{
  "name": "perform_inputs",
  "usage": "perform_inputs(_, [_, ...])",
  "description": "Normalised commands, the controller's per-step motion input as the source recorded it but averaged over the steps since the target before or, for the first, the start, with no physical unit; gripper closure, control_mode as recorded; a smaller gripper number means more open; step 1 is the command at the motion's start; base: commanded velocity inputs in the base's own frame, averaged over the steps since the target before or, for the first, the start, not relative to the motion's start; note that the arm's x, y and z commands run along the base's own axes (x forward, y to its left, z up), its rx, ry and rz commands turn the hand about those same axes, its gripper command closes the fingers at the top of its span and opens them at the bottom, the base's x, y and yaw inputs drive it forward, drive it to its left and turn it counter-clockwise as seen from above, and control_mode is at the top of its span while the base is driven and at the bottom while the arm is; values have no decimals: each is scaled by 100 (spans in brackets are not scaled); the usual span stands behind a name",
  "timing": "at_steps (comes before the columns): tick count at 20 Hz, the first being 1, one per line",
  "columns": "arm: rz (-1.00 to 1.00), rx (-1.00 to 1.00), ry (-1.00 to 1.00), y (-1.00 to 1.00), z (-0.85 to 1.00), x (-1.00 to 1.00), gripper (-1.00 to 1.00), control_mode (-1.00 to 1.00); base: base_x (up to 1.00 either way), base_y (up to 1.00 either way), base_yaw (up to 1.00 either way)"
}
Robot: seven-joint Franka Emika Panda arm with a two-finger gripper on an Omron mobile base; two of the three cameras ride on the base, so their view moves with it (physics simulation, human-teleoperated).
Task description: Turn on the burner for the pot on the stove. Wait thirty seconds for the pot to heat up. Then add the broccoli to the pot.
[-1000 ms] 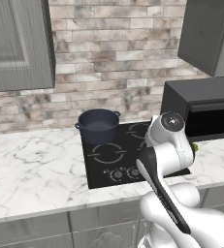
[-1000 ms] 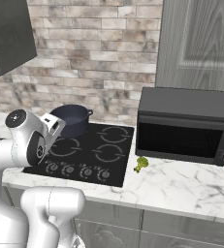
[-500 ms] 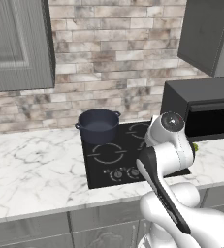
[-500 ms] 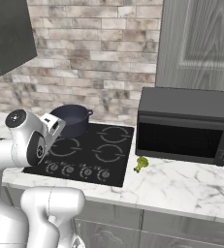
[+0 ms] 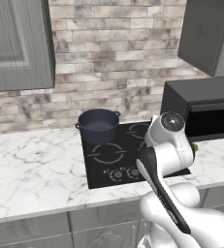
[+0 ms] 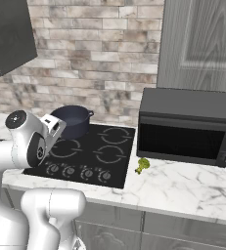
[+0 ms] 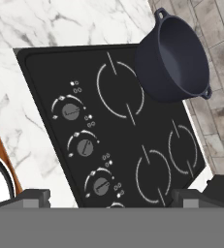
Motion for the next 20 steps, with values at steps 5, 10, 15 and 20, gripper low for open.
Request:
perform_inputs(5, [0,0,0,0,0,0,-100,-100,0,0,0])
perform_inputs(10, [0,0,0,0,0,0,-100,-100,0,0,0])
perform_inputs(15, [0,0,0,0,0,0,-100,-100,0,0,0])
perform_inputs(20, [0,0,0,0,0,0,-100,-100,0,0,0])
